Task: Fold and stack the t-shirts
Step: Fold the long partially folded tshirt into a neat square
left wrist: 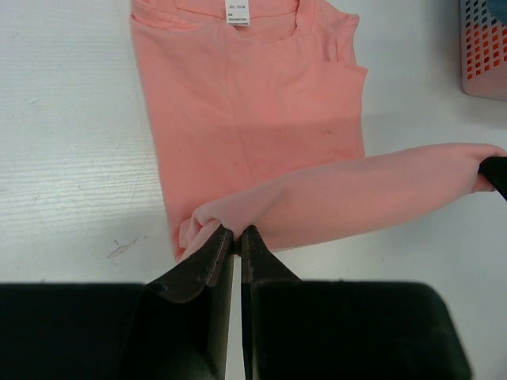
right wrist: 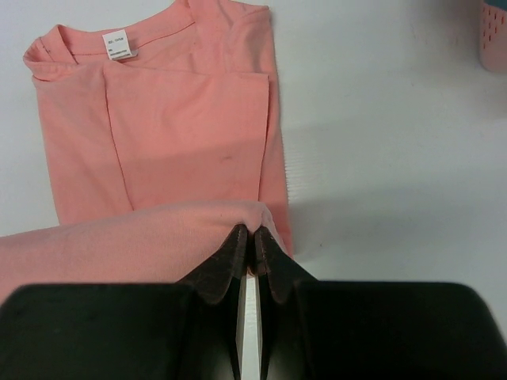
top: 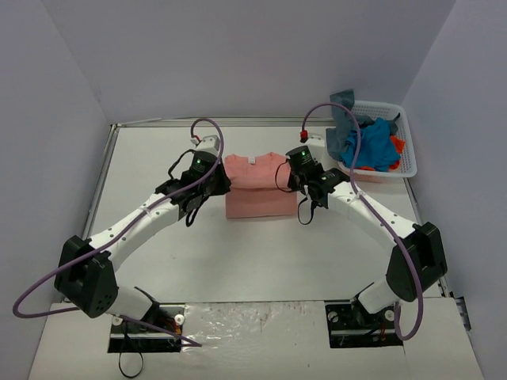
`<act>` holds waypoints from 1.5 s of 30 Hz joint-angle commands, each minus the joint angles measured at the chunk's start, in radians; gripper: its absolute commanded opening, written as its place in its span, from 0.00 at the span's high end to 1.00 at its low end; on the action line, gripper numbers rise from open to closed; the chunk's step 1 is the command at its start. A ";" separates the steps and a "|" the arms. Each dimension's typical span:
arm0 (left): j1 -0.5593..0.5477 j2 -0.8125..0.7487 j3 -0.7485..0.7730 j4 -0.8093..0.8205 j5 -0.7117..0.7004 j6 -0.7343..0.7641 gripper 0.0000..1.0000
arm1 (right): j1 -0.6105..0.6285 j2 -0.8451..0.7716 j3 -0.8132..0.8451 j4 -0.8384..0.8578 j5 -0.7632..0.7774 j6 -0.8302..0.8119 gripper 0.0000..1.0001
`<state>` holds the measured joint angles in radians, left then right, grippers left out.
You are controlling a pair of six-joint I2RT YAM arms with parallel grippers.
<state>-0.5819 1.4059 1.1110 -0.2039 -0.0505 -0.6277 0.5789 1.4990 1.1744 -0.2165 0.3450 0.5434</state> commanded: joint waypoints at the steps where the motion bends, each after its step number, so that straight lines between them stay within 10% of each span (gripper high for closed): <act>1: 0.010 0.001 0.065 0.009 -0.032 0.025 0.98 | -0.022 0.021 0.042 0.020 0.006 -0.023 1.00; 45: 0.102 0.199 0.216 0.020 0.006 0.049 0.98 | -0.140 0.285 0.243 0.115 -0.147 -0.126 1.00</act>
<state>-0.5011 1.6070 1.2709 -0.1974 -0.0357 -0.6018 0.4572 1.7752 1.3628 -0.1154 0.1822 0.4397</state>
